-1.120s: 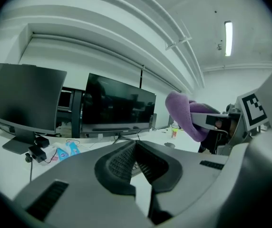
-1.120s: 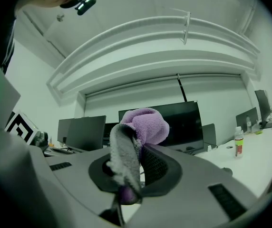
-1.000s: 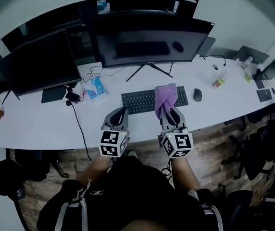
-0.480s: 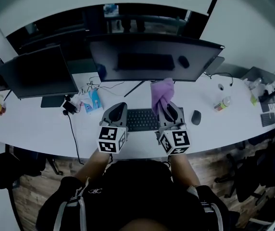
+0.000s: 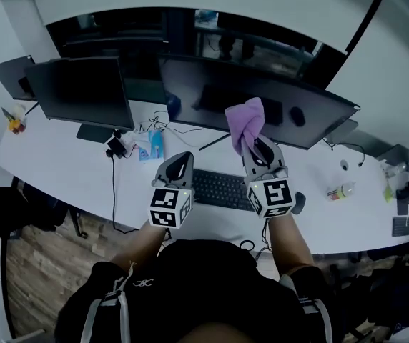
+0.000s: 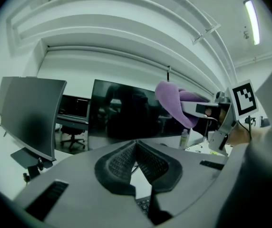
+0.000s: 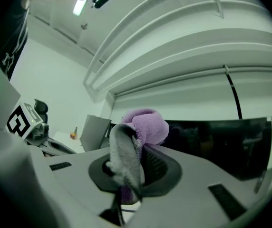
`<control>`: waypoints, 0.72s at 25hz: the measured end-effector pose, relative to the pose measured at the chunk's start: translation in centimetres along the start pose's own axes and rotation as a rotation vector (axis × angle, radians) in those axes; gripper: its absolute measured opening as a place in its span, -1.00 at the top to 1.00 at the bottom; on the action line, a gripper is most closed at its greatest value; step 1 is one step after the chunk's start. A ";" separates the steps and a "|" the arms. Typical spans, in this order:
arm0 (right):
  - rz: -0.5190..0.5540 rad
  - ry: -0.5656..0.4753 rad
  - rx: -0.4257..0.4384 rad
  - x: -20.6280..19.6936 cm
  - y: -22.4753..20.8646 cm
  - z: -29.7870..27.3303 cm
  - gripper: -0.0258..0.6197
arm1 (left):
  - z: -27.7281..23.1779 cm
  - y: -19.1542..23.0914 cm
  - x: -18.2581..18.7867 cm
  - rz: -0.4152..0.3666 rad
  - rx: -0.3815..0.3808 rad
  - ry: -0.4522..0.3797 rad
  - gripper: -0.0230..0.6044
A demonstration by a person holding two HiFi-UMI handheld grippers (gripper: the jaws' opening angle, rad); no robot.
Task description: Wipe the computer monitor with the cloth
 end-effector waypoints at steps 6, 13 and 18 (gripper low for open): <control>0.270 0.022 0.119 3.8 -0.6 -3.9 0.72 | 2.0 1.8 -0.9 0.030 0.087 0.009 0.88; 0.551 0.003 0.169 9.4 0.6 -8.6 0.72 | 5.0 4.1 -1.9 0.079 0.176 0.002 0.88; 0.751 0.027 0.174 12.3 2.3 -12.8 0.72 | 7.1 6.0 -2.5 0.101 0.229 -0.005 0.88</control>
Point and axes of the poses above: the fingertips, and each gripper's own axes: z backward along the fingers, y to its left, x out of its top, the point moved 10 cm from there along z, backward along the fingers, and after that the axes turned 6 degrees about x, right-handed, at the moved point
